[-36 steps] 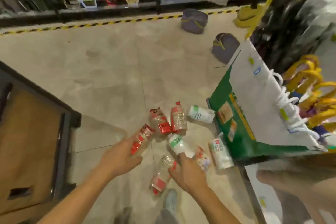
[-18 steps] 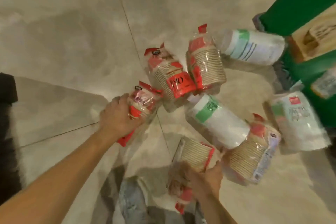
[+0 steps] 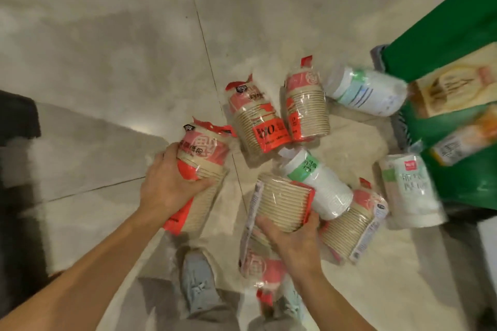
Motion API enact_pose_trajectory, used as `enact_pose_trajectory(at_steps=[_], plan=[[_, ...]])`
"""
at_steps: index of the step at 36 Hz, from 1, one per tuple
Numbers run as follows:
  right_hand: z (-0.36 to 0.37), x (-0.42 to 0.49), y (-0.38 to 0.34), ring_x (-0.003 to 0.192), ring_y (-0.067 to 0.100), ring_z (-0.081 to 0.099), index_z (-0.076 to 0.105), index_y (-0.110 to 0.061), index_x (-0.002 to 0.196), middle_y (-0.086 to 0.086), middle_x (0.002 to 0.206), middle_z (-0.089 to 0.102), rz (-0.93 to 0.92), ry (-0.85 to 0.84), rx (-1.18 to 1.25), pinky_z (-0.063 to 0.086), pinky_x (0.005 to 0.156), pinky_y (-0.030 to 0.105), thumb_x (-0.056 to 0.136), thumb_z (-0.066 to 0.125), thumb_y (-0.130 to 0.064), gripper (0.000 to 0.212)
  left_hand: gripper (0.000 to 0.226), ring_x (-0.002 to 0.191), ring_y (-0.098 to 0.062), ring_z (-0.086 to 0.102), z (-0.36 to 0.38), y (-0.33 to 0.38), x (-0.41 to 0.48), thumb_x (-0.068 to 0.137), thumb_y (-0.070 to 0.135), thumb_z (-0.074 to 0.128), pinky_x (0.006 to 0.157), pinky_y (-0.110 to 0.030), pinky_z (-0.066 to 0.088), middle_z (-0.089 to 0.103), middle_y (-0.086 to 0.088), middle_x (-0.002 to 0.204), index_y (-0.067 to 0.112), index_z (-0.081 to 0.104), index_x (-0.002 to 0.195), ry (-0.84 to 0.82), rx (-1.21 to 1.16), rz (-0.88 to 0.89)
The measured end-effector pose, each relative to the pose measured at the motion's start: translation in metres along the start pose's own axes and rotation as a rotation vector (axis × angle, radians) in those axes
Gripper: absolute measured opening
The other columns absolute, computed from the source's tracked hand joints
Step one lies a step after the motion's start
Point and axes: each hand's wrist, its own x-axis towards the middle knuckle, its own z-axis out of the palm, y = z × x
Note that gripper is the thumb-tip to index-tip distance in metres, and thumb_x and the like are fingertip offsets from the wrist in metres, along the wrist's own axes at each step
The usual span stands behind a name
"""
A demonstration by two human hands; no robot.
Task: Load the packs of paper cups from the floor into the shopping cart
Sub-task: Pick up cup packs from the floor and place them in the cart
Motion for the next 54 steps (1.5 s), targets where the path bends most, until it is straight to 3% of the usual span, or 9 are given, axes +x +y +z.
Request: enact_pose_trajectory(at_steps=[2,10,15,19,23,25,36,44,54], plan=[[-0.013,-0.030,-0.048,0.081,-0.032,0.053,0.030,-0.036,0.133,-0.029,0.105,0.053,-0.073,-0.039,-0.020,0.040,0.070,-0.005,0.066,0.098,-0.027,0.096,0.090,0.100,-0.013,0.064,-0.042,0.014,-0.033,0.043,0.071,0.087,0.084,-0.042,0.057,0.063,0.011,0.109,0.040,0.051,0.119,0.031,-0.158,-0.010],[-0.057,-0.199,-0.266,0.103,-0.011,0.064,0.036,-0.043,0.143,-0.023,0.120,0.063,-0.415,-0.180,-0.108,0.055,0.097,0.025,0.056,0.100,-0.039,0.109,0.081,0.095,-0.004,0.065,-0.258,0.073,-0.200,0.060,0.032,0.097,0.086,-0.035,0.053,0.065,0.012,0.109,0.031,0.050,0.126,0.226,-0.489,-0.043],[-0.074,-0.330,-0.394,0.091,-0.022,0.059,0.029,-0.076,0.117,-0.033,0.107,0.062,-0.669,-0.256,-0.130,0.045,0.076,0.008,0.054,0.100,-0.043,0.101,0.081,0.104,-0.007,0.066,-0.388,0.109,-0.315,0.053,0.040,0.095,0.088,-0.034,0.053,0.065,0.008,0.116,0.044,0.051,0.121,0.485,-0.578,0.031],[-0.080,-0.428,-0.463,0.098,-0.010,0.062,0.024,-0.047,0.146,-0.025,0.120,0.060,-0.839,-0.424,-0.158,0.043,0.077,0.007,0.057,0.098,-0.045,0.117,0.098,0.115,-0.005,0.063,-0.459,0.129,-0.401,0.052,0.053,0.096,0.099,-0.041,0.053,0.062,0.013,0.128,0.047,0.043,0.135,0.686,-0.641,0.111],[-0.075,-0.498,-0.499,0.105,0.009,0.066,0.019,-0.036,0.152,-0.010,0.126,0.061,-0.972,-0.572,-0.214,0.048,0.086,0.023,0.055,0.099,-0.050,0.126,0.087,0.107,0.008,0.062,-0.493,0.136,-0.479,0.053,0.050,0.096,0.091,-0.026,0.050,0.062,0.019,0.122,0.067,0.041,0.118,0.903,-0.732,0.097],[-0.070,-0.527,-0.507,0.112,0.016,0.065,0.020,-0.034,0.151,-0.007,0.132,0.062,-1.040,-0.655,-0.272,0.051,0.095,0.032,0.052,0.098,-0.054,0.128,0.089,0.106,0.011,0.062,-0.495,0.132,-0.516,0.052,0.049,0.096,0.094,-0.027,0.050,0.061,0.020,0.122,0.058,0.041,0.121,1.032,-0.782,0.037],[-0.046,-0.686,-0.429,0.122,0.020,0.062,0.021,-0.029,0.153,-0.003,0.136,0.061,-1.290,-1.237,-0.551,0.049,0.106,0.040,0.046,0.091,-0.067,0.134,0.113,0.116,-0.017,0.061,-0.401,0.101,-0.745,0.055,0.053,0.094,0.101,-0.042,0.050,0.058,0.004,0.131,0.029,0.031,0.147,1.491,-1.002,-0.521],[-0.062,-0.802,-0.287,0.114,0.015,0.061,0.023,-0.028,0.151,-0.008,0.128,0.058,-1.323,-1.699,-0.763,0.047,0.097,0.033,0.063,0.096,-0.048,0.116,0.092,0.109,-0.014,0.064,-0.285,0.100,-0.911,0.061,0.032,0.097,0.096,-0.034,0.049,0.064,0.000,0.127,0.024,0.043,0.135,1.842,-1.011,-0.876],[-0.147,-0.932,-0.077,0.100,0.000,0.061,0.023,-0.026,0.150,-0.015,0.120,0.060,-1.345,-2.140,-0.924,0.049,0.089,0.032,0.064,0.097,-0.043,0.114,0.109,0.111,-0.015,0.066,-0.096,0.122,-1.090,0.043,0.068,0.094,0.095,-0.047,0.056,0.064,0.005,0.125,0.034,0.044,0.134,2.185,-1.012,-1.290]])
